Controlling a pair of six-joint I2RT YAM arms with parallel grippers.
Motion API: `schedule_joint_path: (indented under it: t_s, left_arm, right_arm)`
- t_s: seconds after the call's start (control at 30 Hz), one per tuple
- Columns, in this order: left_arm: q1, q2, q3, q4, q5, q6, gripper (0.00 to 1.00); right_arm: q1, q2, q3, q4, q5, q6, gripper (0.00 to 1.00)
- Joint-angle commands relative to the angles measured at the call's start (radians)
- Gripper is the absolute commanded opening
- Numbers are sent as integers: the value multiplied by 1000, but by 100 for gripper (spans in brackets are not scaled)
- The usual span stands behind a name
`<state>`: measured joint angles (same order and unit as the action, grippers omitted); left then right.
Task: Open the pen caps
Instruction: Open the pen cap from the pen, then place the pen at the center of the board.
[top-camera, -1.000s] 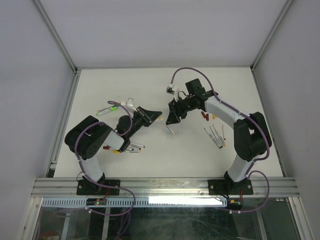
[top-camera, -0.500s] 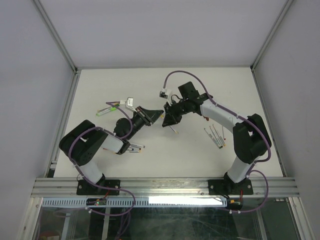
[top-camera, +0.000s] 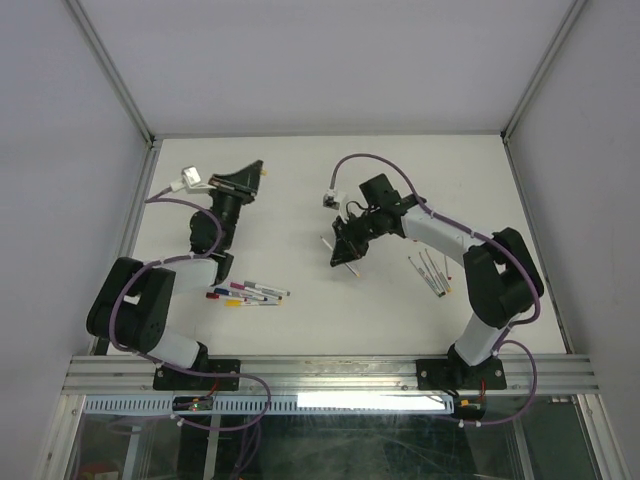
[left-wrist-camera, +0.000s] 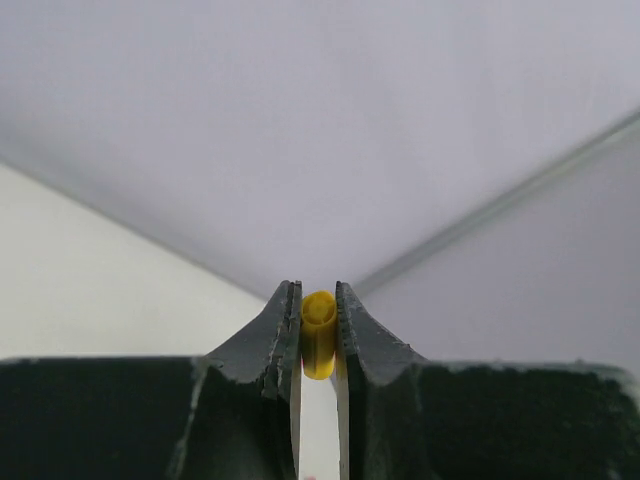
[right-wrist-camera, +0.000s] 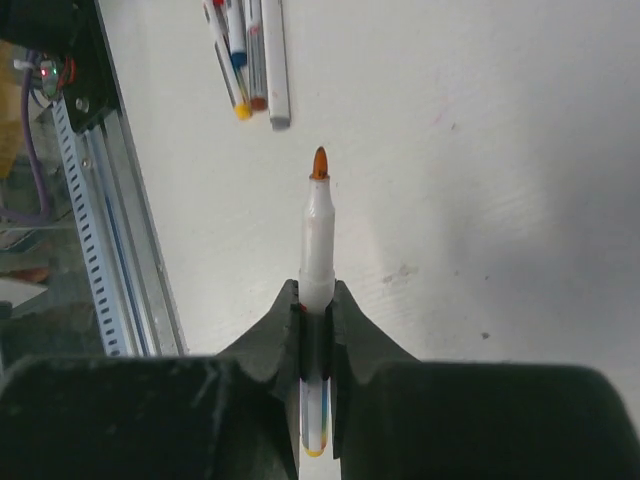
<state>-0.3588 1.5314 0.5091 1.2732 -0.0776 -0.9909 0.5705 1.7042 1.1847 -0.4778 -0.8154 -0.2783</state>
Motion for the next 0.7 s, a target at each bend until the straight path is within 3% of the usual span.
schedule_joint_path:
  t_s: [0.0, 0.2, 0.33, 0.47, 0.67]
  left_arm:
    - [78, -91, 71, -66, -127, 18, 0]
    - [109, -232, 24, -232, 69, 54, 0]
    - [109, -338, -94, -306, 106, 53, 0]
    - [107, -437, -198, -332, 118, 33, 0]
    - [105, -545, -246, -411, 165, 19, 0]
  right_arm:
    - [-3, -87, -43, -84, 7, -75, 0]
    - [-53, -168, -133, -217, 368, -161, 0]
    - [-71, -194, -268, -224, 656, -174, 2]
    - [-116, -238, -344, -194, 709, -151, 8]
    - [-203, -212, -331, -213, 725, -135, 10]
